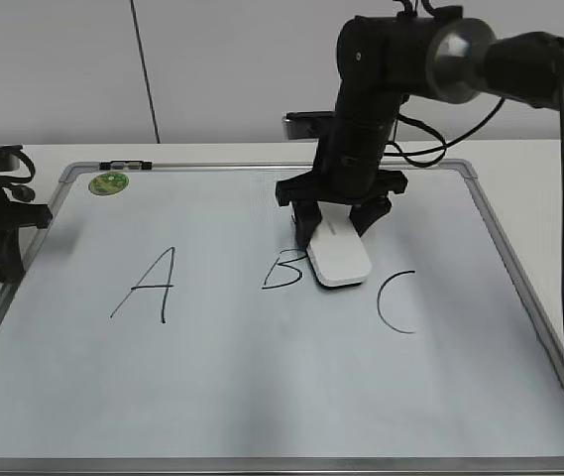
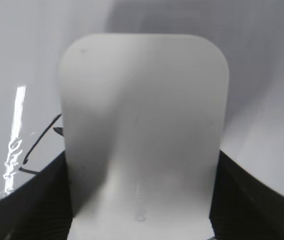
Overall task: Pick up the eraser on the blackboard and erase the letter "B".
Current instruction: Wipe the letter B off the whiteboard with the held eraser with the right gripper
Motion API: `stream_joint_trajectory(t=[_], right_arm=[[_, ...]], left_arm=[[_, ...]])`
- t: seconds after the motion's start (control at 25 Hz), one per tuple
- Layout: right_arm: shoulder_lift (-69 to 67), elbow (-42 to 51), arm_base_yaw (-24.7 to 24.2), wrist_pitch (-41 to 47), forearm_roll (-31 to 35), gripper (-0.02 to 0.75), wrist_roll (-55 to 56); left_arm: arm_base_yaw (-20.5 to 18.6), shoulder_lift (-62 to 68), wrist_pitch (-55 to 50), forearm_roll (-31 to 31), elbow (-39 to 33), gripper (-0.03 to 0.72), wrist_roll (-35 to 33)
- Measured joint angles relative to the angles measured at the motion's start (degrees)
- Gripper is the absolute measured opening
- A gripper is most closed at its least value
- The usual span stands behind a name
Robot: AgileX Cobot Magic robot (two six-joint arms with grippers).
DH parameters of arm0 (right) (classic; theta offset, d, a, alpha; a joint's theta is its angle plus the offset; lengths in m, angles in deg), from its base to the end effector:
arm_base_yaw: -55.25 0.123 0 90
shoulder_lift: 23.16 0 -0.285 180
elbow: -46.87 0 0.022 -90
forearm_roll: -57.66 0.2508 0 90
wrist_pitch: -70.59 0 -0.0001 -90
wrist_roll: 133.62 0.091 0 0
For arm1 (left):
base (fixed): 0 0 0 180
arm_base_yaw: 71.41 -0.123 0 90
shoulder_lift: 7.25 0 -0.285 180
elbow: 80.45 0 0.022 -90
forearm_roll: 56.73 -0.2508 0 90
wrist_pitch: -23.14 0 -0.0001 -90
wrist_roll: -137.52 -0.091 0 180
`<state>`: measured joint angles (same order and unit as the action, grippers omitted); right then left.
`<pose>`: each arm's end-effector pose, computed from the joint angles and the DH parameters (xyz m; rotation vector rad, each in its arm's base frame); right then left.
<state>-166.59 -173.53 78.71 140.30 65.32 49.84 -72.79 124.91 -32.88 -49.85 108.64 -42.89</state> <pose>0.4448 0.2054 0.1682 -0.4701 3.0028 0.2348 0.4152 0.0010 0.1253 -0.1299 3.1176 -0.1559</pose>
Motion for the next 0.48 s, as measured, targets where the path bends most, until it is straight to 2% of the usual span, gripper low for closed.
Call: stream_joint_trajectory(t=[0.48], right_arm=[[-3.3,-2.3,0.0,0.2,0.0,0.528,-0.1]], left_arm=[[0.0,0.0,-0.1,0.0,0.0,0.031,0.0]])
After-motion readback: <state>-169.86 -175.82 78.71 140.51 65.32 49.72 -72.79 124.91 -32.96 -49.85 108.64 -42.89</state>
